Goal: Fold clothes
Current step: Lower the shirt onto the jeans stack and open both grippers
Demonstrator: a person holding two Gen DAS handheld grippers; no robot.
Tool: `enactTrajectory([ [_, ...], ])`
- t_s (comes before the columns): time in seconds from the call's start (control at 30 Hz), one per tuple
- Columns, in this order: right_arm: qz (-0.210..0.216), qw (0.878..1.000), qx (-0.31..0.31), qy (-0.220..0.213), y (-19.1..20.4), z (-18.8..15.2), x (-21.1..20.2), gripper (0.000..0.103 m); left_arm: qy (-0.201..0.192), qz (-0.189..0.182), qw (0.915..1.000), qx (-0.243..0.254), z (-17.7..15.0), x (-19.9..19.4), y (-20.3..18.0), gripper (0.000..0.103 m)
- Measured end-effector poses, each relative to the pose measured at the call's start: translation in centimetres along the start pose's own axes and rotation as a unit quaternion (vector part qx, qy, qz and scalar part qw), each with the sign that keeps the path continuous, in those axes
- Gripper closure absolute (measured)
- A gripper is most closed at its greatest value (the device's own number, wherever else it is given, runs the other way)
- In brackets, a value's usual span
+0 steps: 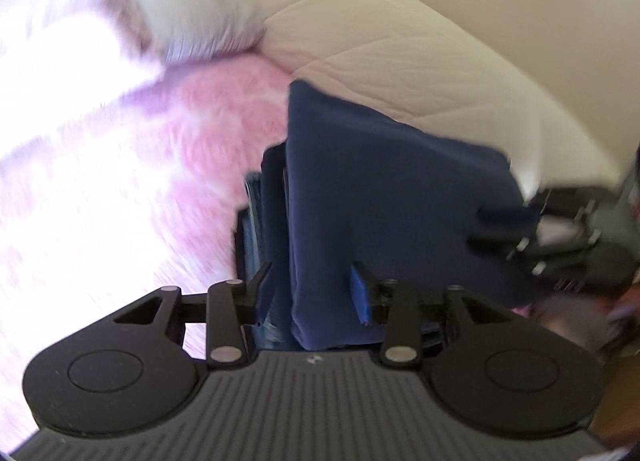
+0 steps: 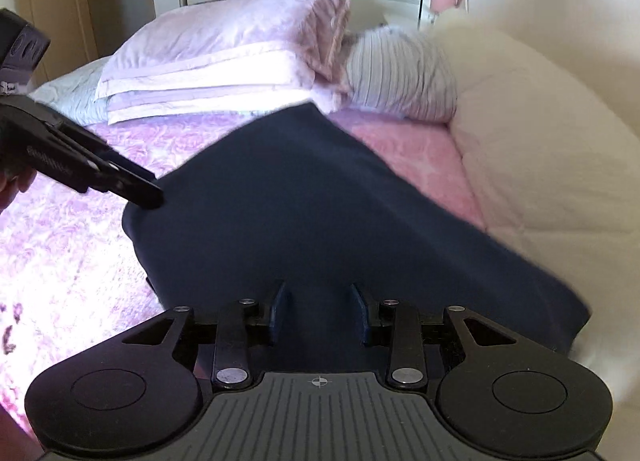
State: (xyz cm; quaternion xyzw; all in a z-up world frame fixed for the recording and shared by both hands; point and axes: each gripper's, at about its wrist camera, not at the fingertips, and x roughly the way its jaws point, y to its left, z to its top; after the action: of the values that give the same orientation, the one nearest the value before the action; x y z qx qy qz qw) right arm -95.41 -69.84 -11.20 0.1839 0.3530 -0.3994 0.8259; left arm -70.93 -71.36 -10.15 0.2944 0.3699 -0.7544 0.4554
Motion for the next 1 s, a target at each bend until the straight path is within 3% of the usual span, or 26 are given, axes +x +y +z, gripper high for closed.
enactTrajectory([
  [0.03, 0.006, 1.0, 0.003, 0.004, -0.4, 0.0, 0.1, 0.069, 0.007, -0.004, 1.0, -0.004, 0.2, -0.2, 0.0, 0.079],
  [0.07, 0.005, 1.0, -0.008, 0.001, -0.4, 0.5, -0.2, 0.069, 0.011, -0.003, 0.9999, 0.0, 0.4, -0.6, -0.2, 0.081],
  [0.3, 0.009, 0.999, -0.04, -0.019, 0.2, 4.0, 1.6, 0.069, 0.015, 0.021, 0.9996, 0.013, -0.8, 0.0, -1.2, 0.081],
  [0.53, 0.031, 0.996, -0.078, -0.004, 1.3, 9.4, 7.0, 0.069, 0.003, 0.003, 0.9999, 0.01, -2.2, 1.4, 0.0, 0.081],
  [0.67, 0.037, 0.997, -0.036, 0.052, 0.7, 10.8, 12.9, 0.069, -0.003, 0.0, 1.0, 0.0, -2.1, 2.4, 1.1, 0.081],
  [0.73, 0.036, 0.998, 0.001, 0.05, -0.4, 10.7, 14.1, 0.069, -0.003, -0.007, 1.0, -0.006, -1.7, 2.6, 1.6, 0.081],
  [0.83, 0.036, 0.998, 0.026, 0.045, -1.3, 11.1, 13.2, 0.069, 0.002, -0.026, 0.9997, -0.004, -0.9, 2.9, 2.1, 0.079],
  [0.93, 0.007, 1.0, 0.015, 0.008, -1.1, 11.3, 9.5, 0.069, 0.004, -0.035, 0.9992, 0.02, -0.4, 2.5, 1.9, 0.078],
  [1.0, -0.014, 0.999, 0.041, -0.012, -1.5, 10.3, 6.3, 0.069, -0.004, -0.034, 0.999, 0.031, -0.2, 1.6, 1.6, 0.078],
])
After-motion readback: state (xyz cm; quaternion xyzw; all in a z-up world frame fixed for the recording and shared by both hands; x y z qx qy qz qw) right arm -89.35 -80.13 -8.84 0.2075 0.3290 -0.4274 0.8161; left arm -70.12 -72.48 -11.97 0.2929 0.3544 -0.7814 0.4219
